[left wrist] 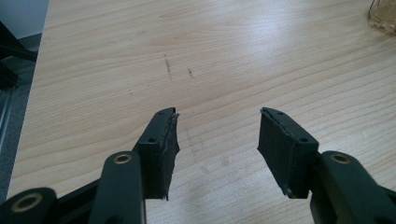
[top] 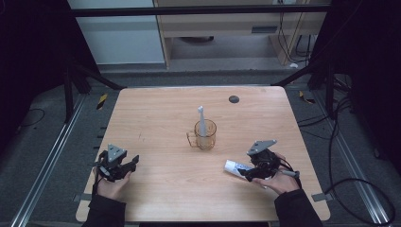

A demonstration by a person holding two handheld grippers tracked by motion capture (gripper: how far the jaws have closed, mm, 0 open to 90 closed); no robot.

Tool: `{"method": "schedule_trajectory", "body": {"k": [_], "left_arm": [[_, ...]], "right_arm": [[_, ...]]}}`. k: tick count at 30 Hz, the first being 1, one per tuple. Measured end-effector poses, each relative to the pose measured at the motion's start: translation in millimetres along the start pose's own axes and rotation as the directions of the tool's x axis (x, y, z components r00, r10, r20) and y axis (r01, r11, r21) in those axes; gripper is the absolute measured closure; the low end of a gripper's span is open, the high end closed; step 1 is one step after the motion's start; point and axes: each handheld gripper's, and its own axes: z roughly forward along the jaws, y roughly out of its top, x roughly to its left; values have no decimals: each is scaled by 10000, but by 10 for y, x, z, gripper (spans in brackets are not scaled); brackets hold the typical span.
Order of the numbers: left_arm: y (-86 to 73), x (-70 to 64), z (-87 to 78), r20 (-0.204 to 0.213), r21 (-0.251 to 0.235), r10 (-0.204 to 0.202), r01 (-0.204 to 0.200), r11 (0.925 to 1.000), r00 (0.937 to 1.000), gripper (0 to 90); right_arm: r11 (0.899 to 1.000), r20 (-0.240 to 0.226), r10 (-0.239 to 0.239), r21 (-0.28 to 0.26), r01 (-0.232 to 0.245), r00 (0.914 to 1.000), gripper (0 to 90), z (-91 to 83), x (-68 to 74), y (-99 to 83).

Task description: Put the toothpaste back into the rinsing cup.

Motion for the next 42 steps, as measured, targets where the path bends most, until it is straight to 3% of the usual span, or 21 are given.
{"method": "schedule_trajectory", "body": {"k": [4, 7, 10, 13, 16, 24, 30, 39, 42], "left_arm": [[-1, -7, 15, 11, 66, 47, -48, 10000, 10000, 465], [0, -12, 17, -2, 64, 59, -59, 10000, 10000, 466], [0, -5, 11, -4, 46, 31, -31, 10000, 10000, 467], [0, 1, 9, -35, 28, 21, -21, 10000, 10000, 468], [-1, 3, 9, -50, 28, 27, -27, 10000, 10000, 469], [-3, 4, 14, -68, 39, -14, 14, 10000, 10000, 471], [-4, 0, 14, -54, 47, 2, -2, 10000, 10000, 471], [-7, 11, 12, -72, 28, -19, 20, 10000, 10000, 471], [-7, 12, 12, -65, 30, -24, 24, 10000, 10000, 471]], "right_arm": [[9995, 118, 287, -149, -285, 9995, 344, -9, -4, -81], [9973, 493, 583, -476, -559, 9971, 434, -44, -21, -159], [9917, 1136, 1101, -795, -1015, 9874, 539, -90, -70, -241], [9817, 1661, 1735, -1074, -1571, 9707, 638, -118, -142, -341], [9749, 1895, 2115, -1100, -1933, 9588, 740, -122, -204, -449], [9716, 2214, 2352, -776, -2234, 9464, 897, -74, -300, -594], [9724, 2207, 2333, -481, -2283, 9470, 900, -27, -332, -652], [9792, 1897, 2001, -62, -2026, 9612, 900, 25, -300, -667], [9786, 1838, 2039, -115, -2053, 9616, 900, 11, -283, -667]]}}
